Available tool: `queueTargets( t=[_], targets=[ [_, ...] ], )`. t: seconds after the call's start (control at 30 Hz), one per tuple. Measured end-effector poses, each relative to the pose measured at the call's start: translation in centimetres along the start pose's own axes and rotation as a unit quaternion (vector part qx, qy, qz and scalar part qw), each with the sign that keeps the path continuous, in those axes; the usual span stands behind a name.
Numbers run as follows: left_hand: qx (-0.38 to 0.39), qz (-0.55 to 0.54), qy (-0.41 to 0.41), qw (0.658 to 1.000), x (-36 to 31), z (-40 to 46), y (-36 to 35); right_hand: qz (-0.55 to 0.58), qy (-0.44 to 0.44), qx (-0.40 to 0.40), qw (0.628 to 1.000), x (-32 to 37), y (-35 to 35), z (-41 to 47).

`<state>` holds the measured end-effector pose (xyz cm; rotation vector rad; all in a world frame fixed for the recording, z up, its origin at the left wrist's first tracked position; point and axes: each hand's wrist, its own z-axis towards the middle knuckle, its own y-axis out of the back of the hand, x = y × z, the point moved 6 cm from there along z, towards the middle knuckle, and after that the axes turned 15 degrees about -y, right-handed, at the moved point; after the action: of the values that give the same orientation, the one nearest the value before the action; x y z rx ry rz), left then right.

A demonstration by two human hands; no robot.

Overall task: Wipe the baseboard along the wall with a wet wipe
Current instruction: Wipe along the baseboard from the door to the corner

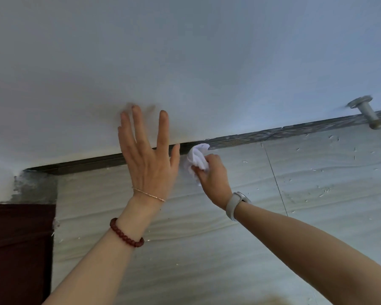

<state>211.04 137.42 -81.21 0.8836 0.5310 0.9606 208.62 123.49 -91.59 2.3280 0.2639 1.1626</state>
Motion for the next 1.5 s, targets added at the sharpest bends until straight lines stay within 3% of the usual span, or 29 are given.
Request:
queueTargets(
  t=[0.2, 0.3, 0.37, 0.47, 0.57, 0.63, 0.7, 0.83, 0.93, 1.0, 1.1, 1.17, 1.27, 1.33, 1.37, 1.43, 1.5],
  targets=[
    [-0.01, 0.046, 0.014, 0.999, 1.6, 0.4, -2.8, 0.154, -0.076, -0.135, 0.976, -1.5, 3.8, 3.4],
    [-0.054, 0.067, 0.027, 0.996, 2.0, 0.5, -3.7, 0.245, -0.154, -0.241, 0.926, -5.5, 8.2, 4.0],
    [-0.072, 0.08, 0.031, 0.994, 2.3, 0.6, -4.1, 0.243, -0.194, -0.286, 0.906, -7.5, 9.5, 4.3],
    [-0.072, 0.089, 0.026, 0.993, 2.3, 0.6, -4.3, 0.199, -0.138, -0.239, 0.94, -5.5, 6.8, 4.8],
    [-0.065, 0.095, 0.028, 0.993, 2.0, 0.6, -4.1, 0.162, -0.017, -0.161, 0.974, -1.1, 2.0, 3.5],
    [-0.059, 0.098, 0.03, 0.993, 1.9, 0.5, -4.0, 0.126, 0.075, -0.068, 0.987, 1.3, -1.3, 1.3],
    [-0.054, 0.103, 0.027, 0.993, 2.1, 0.5, -3.9, 0.025, 0.094, 0.002, 0.995, 2.0, -3.6, 0.2],
    [-0.041, 0.098, 0.019, 0.994, 2.1, 0.4, -3.9, 0.137, -0.061, -0.108, 0.983, -1.5, 2.2, 3.8],
    [-0.041, 0.105, 0.019, 0.993, 2.2, 0.4, -4.0, 0.25, -0.207, -0.258, 0.91, -6.5, 8.3, 4.6],
    [-0.042, 0.113, 0.02, 0.993, 2.2, 0.5, -4.0, 0.308, -0.194, -0.277, 0.889, -6.9, 9.1, 4.9],
    [-0.044, 0.116, 0.02, 0.992, 2.2, 0.5, -4.0, 0.345, -0.154, -0.206, 0.903, -4.8, 5.6, 5.6],
    [-0.043, 0.117, 0.022, 0.992, 2.1, 0.5, -4.0, 0.362, -0.148, -0.114, 0.913, -3.5, 1.6, 4.9],
    [-0.041, 0.112, 0.02, 0.993, 2.2, 0.4, -4.0, 0.231, -0.139, 0.119, 0.956, -1.1, -4.8, 1.9],
    [-0.041, 0.117, 0.015, 0.992, 2.4, 0.3, -4.0, 0.216, -0.129, 0.168, 0.953, -0.6, -5.3, 1.2],
    [-0.039, 0.116, 0.012, 0.992, 2.5, 0.2, -4.0, 0.237, -0.14, 0.131, 0.952, -0.9, -3.8, 2.0],
    [-0.035, 0.112, 0.003, 0.993, 2.6, 0.1, -4.0, 0.286, -0.189, -0.018, 0.939, -3.1, 1.2, 4.0],
    [-0.028, 0.112, -0.004, 0.993, 2.7, -0.1, -4.0, 0.366, -0.239, -0.17, 0.883, -6.0, 6.7, 4.8]
  ],
)
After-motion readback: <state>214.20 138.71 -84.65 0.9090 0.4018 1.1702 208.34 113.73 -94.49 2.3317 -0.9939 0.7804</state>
